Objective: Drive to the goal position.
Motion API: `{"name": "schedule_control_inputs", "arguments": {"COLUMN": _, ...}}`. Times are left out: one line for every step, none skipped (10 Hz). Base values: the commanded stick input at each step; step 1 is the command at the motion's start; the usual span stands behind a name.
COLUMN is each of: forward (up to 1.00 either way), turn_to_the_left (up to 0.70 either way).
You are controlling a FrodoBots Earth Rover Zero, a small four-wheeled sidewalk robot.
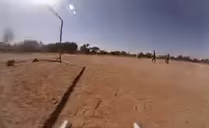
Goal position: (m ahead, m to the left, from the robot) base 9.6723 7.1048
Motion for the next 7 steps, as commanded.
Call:
{"name": "schedule_control_inputs", "arguments": {"forward": 0.7, "turn_to_the_left": 0.0}}
{"name": "schedule_control_inputs", "arguments": {"forward": 0.7, "turn_to_the_left": 0.0}}
{"name": "schedule_control_inputs", "arguments": {"forward": 0.7, "turn_to_the_left": 0.12}}
{"name": "schedule_control_inputs", "arguments": {"forward": 0.7, "turn_to_the_left": 0.24}}
{"name": "schedule_control_inputs", "arguments": {"forward": 0.7, "turn_to_the_left": 0.27}}
{"name": "schedule_control_inputs", "arguments": {"forward": 0.7, "turn_to_the_left": 0.27}}
{"name": "schedule_control_inputs", "arguments": {"forward": 0.7, "turn_to_the_left": 0.27}}
